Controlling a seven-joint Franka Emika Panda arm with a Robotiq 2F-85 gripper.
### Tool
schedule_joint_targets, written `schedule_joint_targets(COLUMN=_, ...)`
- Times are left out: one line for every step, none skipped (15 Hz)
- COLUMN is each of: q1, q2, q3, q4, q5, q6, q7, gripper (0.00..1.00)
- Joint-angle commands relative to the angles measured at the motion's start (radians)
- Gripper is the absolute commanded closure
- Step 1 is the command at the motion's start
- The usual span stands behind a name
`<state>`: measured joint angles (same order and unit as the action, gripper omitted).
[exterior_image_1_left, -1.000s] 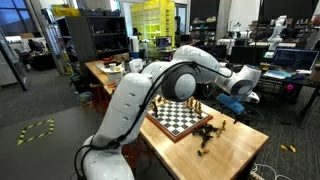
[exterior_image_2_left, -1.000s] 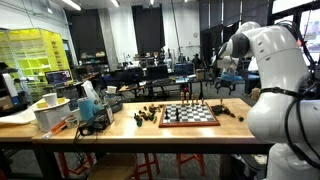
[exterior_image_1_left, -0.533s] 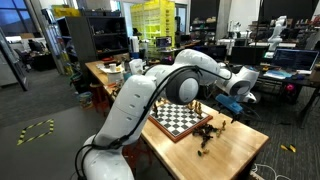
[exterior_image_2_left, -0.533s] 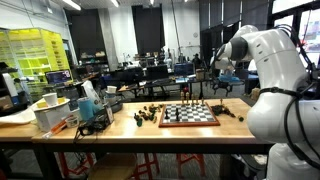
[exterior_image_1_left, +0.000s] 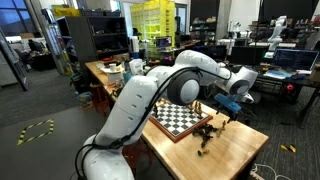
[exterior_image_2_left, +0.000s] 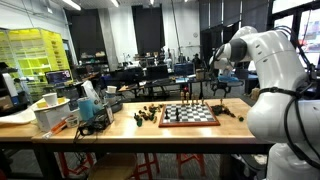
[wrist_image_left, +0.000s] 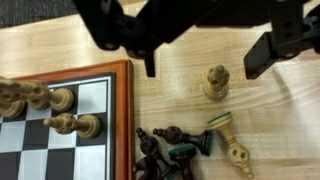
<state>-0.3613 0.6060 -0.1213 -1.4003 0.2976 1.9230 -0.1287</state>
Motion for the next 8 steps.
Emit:
schedule_joint_targets(q1=-0.020, q2=0.001, q3=0.004, q4=0.017, q5=0.006, q6=-0.049, q7=-0.004, gripper=0.41)
schedule_joint_targets(q1=-0.022, q2=0.001, q3=0.004, q4=0.016, q5=0.007, q6=-0.052, q7=-0.006, gripper=0.47)
schedule_joint_targets(q1=-0.025, q2=0.001, q3=0.003, q4=0.014, q5=0.008, q6=-0.057, q7=-0.006, gripper=0.57)
schedule_joint_targets(q1=-0.028, q2=0.002, q3=0.002, q4=0.016, q5=0.008, q6=-0.062, q7=-0.007, gripper=0.65)
schedule_joint_targets(q1=-0.031, q2=0.001, q3=0.002, q4=0.015, q5=0.009, q6=-0.064, q7=-0.007, gripper=0.74)
schedule_joint_targets(q1=-0.033, q2=0.000, q3=0.002, q4=0.013, q5=0.011, q6=-0.066, q7=-0.007, gripper=0.81)
schedule_joint_targets(q1=-0.035, q2=0.001, q3=0.002, q4=0.013, q5=0.011, q6=-0.069, q7=-0.007, gripper=0.89)
schedule_joint_targets(q1=-0.037, q2=0.001, q3=0.002, q4=0.014, q5=0.011, q6=-0.072, q7=-0.007, gripper=0.96)
